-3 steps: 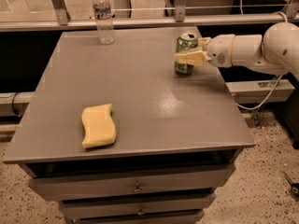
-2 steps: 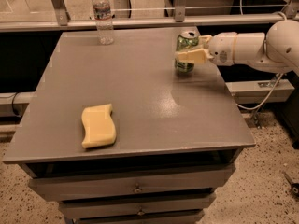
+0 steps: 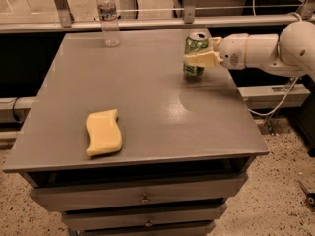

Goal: Move green can near sponge

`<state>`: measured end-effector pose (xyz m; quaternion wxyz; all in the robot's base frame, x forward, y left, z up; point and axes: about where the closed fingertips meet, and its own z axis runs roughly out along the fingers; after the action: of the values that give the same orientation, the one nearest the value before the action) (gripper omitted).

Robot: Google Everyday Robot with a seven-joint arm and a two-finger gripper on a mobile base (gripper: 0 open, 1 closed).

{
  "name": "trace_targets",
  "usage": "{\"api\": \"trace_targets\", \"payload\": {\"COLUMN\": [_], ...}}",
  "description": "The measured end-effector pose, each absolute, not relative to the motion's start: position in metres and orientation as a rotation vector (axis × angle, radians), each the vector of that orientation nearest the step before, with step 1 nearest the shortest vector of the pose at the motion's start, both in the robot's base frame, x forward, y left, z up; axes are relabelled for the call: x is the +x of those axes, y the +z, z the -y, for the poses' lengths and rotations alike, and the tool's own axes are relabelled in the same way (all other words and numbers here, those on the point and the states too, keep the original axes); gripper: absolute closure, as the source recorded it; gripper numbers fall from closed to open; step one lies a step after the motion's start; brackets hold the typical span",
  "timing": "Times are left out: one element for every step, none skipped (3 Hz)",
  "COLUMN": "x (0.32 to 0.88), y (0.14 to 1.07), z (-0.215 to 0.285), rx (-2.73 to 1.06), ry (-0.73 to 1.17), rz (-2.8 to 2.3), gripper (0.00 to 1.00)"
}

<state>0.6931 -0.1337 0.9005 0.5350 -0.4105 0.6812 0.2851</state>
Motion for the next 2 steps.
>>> {"api": "trace_targets", "payload": {"x": [0.671,0.619], "y": [0.906,0.909], "z": [0.098,0.047], "rx": [-1.01,-1.094], "ry": [0.757,0.843], "rz": [-1.576,-1.545], "gripper": [1.0,1.0]}}
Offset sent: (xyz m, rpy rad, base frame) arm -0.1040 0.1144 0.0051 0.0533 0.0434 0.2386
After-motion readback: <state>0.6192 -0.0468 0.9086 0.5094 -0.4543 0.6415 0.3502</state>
